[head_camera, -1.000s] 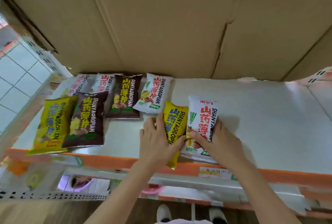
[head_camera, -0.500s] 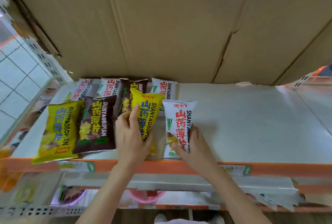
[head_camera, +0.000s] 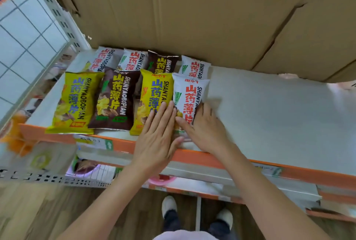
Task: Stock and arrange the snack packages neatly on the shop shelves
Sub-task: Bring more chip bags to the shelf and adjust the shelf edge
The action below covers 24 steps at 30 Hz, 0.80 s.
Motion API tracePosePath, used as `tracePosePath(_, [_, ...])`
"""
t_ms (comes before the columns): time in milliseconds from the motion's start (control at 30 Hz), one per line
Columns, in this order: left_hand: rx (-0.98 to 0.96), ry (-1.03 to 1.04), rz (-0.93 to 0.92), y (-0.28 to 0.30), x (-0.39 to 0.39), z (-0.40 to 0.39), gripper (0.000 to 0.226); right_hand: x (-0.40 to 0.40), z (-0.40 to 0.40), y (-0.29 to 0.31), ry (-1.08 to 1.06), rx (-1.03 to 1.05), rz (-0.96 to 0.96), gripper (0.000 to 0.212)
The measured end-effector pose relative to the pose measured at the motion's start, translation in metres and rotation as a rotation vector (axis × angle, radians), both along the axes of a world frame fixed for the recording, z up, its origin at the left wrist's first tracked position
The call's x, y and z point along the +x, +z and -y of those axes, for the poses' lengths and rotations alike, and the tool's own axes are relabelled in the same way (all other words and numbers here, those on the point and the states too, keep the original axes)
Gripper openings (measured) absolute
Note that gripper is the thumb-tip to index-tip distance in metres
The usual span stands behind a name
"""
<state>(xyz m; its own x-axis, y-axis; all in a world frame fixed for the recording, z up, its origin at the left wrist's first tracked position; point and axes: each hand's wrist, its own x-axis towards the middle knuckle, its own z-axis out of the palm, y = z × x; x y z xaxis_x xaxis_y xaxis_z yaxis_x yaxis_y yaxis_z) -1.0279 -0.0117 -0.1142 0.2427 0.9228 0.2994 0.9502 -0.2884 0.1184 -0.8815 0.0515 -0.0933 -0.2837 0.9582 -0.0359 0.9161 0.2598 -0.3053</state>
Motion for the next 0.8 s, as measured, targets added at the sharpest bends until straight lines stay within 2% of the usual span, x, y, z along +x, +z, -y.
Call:
tracePosePath(133, [-0.027, 0.014, 0.104, 0.009, 0.012, 0.012, 0.055, 0.025, 0.012, -0.005, 0.106, -0.024, -0.137, 0.067])
tracePosePath(233, [-0.023, 0.067, 0.171, 0.018, 0.032, 0.017, 0.053, 0.052, 0.035, -0.010, 0.223, 0.017, -0.063, 0.060])
tracePosePath(300, [-0.033, 0.127, 0.128, 0.023, 0.049, 0.020, 0.055, 0.074, 0.054, -0.013, 0.291, 0.050, -0.021, 0.057])
tracePosePath(400, [-0.073, 0.184, 0.062, 0.031, 0.081, 0.027, 0.052, 0.116, 0.086, -0.021, 0.349, 0.050, 0.028, 0.062])
tracePosePath(500, [-0.091, 0.183, -0.023, 0.035, 0.118, 0.034, 0.050, 0.161, 0.111, -0.025, 0.318, 0.102, 0.015, 0.063])
tracePosePath(600, [-0.127, 0.171, -0.067, 0.040, 0.157, 0.040, 0.047, 0.207, 0.126, -0.021, 0.262, 0.107, -0.078, 0.050])
tracePosePath(700, [-0.134, 0.043, -0.088, 0.042, 0.202, 0.045, 0.041, 0.253, 0.139, -0.024, 0.165, 0.050, -0.134, 0.046])
tracePosePath(800, [-0.133, -0.129, -0.028, 0.044, 0.255, 0.049, 0.031, 0.302, 0.153, -0.024, 0.023, 0.020, -0.136, 0.045])
